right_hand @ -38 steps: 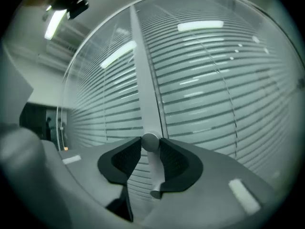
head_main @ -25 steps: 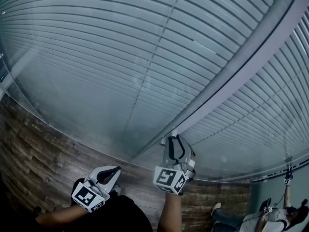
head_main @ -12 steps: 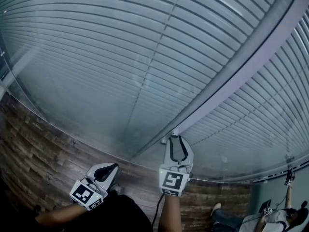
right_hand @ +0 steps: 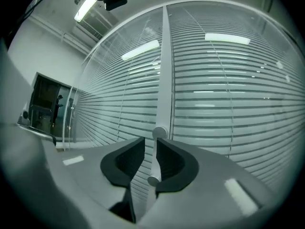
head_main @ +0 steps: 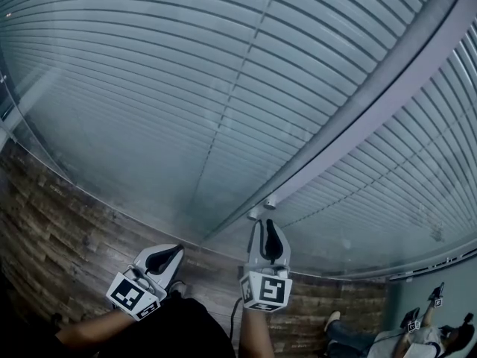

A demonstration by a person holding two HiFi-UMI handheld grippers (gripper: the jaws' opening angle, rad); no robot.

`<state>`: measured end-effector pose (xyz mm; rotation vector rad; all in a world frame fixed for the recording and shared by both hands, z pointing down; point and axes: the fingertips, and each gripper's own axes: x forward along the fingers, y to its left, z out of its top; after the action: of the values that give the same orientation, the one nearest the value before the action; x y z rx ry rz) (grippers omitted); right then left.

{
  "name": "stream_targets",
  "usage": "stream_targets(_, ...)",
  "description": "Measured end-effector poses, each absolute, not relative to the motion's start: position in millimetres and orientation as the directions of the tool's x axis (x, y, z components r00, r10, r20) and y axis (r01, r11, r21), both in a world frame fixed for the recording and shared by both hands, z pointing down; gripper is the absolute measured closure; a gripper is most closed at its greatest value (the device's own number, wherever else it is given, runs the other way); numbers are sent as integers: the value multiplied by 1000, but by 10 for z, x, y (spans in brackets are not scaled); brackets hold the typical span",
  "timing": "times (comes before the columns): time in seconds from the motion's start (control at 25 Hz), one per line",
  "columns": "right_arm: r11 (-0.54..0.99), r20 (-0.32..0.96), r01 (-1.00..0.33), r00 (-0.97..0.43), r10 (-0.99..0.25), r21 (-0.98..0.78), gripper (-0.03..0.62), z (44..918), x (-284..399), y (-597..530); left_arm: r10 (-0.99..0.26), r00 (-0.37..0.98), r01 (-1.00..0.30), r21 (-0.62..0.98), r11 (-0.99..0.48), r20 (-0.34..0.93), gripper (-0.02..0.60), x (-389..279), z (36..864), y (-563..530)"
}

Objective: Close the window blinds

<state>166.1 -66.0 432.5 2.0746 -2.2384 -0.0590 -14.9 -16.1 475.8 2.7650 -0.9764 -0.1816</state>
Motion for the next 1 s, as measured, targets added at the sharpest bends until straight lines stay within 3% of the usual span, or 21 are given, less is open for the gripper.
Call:
stream_targets(0.12,55,25,-994,-52,-998,92,590,4351,1653,-585,-622,782,-597,229,-769,-48,583,-102,4757,-170)
stream_targets(0.44,28,0,-988,-28,-1000,153,594,4321,1471,-333,-623,781,-602,207,-771,-47,583,-38,4707,-280)
stream_targets(1.0,18,-15,-997,-19,-1000,80,594,4335,1493,-190,-586,809,-566,201,-799,-51,583,129,4674,-325)
